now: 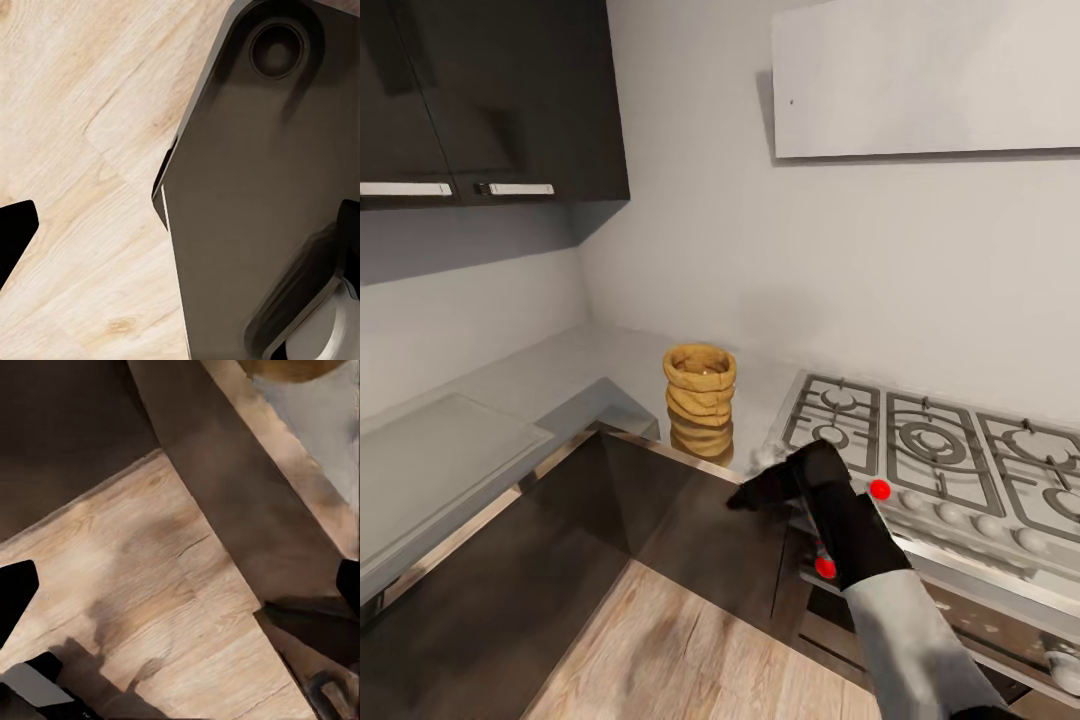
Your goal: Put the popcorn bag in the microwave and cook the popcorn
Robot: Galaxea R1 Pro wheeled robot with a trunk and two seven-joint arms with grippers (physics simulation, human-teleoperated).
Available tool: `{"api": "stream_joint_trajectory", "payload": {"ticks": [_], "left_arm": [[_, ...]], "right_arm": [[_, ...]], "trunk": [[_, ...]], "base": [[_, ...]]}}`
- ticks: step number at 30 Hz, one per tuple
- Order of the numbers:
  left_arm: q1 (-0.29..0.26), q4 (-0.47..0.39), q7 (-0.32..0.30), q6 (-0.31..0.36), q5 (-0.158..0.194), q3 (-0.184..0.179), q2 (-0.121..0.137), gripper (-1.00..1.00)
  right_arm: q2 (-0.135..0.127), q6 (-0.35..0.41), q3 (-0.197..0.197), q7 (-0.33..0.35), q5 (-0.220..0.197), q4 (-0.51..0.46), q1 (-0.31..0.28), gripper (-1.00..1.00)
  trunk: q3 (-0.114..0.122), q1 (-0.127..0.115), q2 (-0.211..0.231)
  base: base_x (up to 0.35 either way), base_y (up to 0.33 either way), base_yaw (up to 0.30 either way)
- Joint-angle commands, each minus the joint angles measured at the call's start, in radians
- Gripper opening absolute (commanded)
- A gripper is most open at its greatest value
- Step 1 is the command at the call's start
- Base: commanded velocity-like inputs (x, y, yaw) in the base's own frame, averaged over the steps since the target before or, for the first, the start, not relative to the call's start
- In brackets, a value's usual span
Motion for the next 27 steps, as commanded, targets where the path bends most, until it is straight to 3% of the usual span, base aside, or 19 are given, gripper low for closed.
{"api": "stream_joint_trajectory", "payload": {"ticks": [1,5,9,12,14,15,17,20,24,26,27], "left_arm": [[0.000,-0.002,0.002,-0.002,0.003,0.004,0.000,1.00],[0.000,-0.002,0.002,-0.002,0.003,0.004,0.000,1.00],[0.000,-0.002,0.002,-0.002,0.003,0.004,0.000,1.00],[0.000,-0.002,0.002,-0.002,0.003,0.004,0.000,1.00],[0.000,-0.002,0.002,-0.002,0.003,0.004,0.000,1.00],[0.000,-0.002,0.002,-0.002,0.003,0.004,0.000,1.00],[0.000,-0.002,0.002,-0.002,0.003,0.004,0.000,1.00],[0.000,-0.002,0.002,-0.002,0.003,0.004,0.000,1.00],[0.000,-0.002,0.002,-0.002,0.003,0.004,0.000,1.00],[0.000,-0.002,0.002,-0.002,0.004,0.004,0.000,1.00],[0.000,-0.002,0.002,-0.002,0.004,0.004,0.000,1.00]], "right_arm": [[0.000,0.003,0.013,0.011,-0.020,-0.004,-0.049,1.00],[0.000,0.003,0.032,0.012,-0.127,-0.003,-0.253,1.00],[0.000,0.003,0.034,0.008,-0.148,0.018,-0.426,1.00],[0.000,0.003,0.026,0.002,-0.150,0.136,-0.603,1.00],[0.000,0.003,0.004,-0.007,-0.150,0.239,-0.695,1.00],[0.000,0.003,-0.030,-0.022,-0.149,0.317,-0.752,1.00],[0.000,0.003,-0.085,-0.067,-0.149,0.400,-0.806,1.00],[0.000,0.003,-0.156,-0.227,-0.148,0.453,-0.840,1.00],[0.000,0.003,-0.291,-0.578,-0.149,0.470,-0.849,1.00],[0.000,0.003,-0.348,-0.756,-0.154,0.483,-0.848,1.00],[0.000,0.003,-0.362,-0.810,-0.162,0.491,-0.845,1.00]], "trunk": [[-0.001,0.000,-0.001],[-0.001,0.000,-0.001],[-0.001,0.000,-0.001],[-0.001,0.000,-0.001],[-0.001,0.000,-0.001],[-0.001,0.000,-0.001],[-0.001,0.000,-0.001],[-0.001,0.000,-0.001],[-0.001,0.000,-0.001],[-0.001,0.000,-0.001],[-0.001,0.000,-0.001]], "base": [[0.000,0.000,0.000],[0.000,0.000,0.000],[0.000,0.000,0.000],[0.000,0.000,0.000],[0.000,0.000,0.000],[0.000,0.000,0.000],[0.000,0.000,0.000],[0.000,0.000,0.000],[0.000,0.000,0.000],[0.000,0.000,0.000],[0.000,0.000,0.000]]}}
